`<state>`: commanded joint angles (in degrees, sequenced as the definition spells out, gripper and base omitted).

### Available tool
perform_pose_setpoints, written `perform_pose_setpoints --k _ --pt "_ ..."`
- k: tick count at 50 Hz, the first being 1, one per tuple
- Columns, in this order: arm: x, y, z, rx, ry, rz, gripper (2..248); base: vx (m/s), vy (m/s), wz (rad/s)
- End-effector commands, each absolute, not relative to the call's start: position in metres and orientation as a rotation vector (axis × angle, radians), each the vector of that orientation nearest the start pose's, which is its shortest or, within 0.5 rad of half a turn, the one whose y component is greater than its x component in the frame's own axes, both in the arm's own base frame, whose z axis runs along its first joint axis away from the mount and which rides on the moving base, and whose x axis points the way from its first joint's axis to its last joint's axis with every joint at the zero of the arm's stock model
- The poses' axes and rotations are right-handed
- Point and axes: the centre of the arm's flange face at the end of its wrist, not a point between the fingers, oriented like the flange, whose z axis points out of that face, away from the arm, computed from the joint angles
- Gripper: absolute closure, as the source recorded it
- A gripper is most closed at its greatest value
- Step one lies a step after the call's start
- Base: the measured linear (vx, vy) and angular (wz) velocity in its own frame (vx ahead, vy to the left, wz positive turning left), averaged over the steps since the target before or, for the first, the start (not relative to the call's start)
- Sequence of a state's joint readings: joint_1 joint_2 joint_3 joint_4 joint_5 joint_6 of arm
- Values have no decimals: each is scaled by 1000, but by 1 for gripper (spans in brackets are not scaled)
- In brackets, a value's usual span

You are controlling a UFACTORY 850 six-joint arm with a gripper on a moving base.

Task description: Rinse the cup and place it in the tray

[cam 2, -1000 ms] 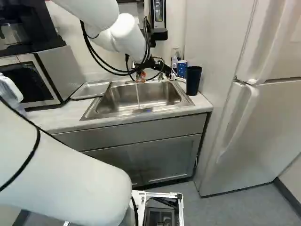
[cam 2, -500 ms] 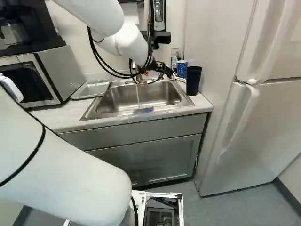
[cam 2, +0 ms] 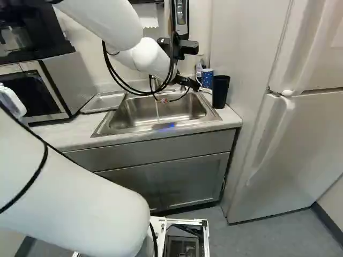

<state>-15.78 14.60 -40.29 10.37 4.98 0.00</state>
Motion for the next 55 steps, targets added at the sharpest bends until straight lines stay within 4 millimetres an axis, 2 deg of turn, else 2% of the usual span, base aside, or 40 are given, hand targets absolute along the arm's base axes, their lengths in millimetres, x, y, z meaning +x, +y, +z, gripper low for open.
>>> perform_pose_setpoints --k 22,42,55 --pt "379 -143 557 -2596 895 -1693 3 0 0 0" --pt "386 -177 562 -2443 1163 -1779 3 0 0 0" --pt "389 -197 563 -2350 1335 -1770 3 0 0 0"
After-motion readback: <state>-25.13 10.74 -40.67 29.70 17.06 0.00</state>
